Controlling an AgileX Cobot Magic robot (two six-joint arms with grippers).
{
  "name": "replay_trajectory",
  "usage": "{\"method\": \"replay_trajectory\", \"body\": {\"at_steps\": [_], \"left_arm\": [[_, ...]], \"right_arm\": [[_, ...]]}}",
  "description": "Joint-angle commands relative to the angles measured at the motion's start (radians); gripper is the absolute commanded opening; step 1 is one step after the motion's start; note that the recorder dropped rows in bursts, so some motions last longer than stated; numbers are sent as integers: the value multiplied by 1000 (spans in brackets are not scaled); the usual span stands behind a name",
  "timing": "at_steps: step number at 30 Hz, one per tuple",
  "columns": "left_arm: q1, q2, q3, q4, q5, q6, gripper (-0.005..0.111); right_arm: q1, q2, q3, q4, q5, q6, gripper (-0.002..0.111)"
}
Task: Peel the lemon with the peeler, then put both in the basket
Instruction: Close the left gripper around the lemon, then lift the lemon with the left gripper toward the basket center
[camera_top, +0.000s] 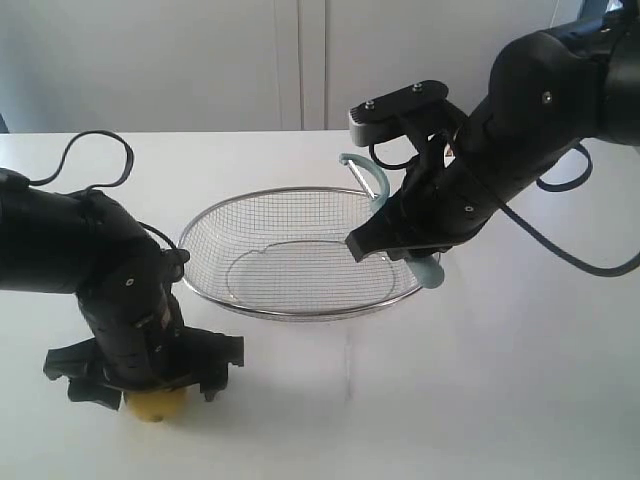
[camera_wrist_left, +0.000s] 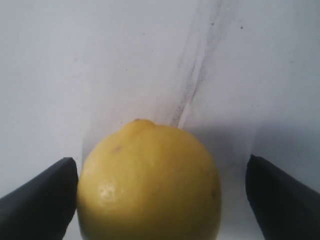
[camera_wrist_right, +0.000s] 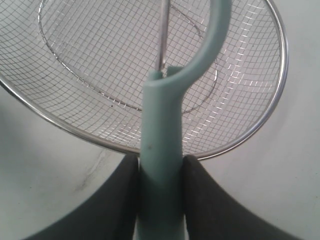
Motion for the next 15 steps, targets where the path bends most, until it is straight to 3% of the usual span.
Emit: {"method": "replay_trajectory", "body": {"at_steps": [1,3,5,15], "left_arm": [[-8,-4,7,-6,9,-8,72],[-8,-4,7,-6,15,12,41],[-8,-4,7,-6,27,17,1],[-8,-45,2,0,96,283,0]], "right_arm": [[1,-3,-6,0,-14,4,0],[1,-3,-6,0,-14,4,0],[1,-3,-6,0,-14,4,0],[1,-3,-6,0,-14,4,0]]}}
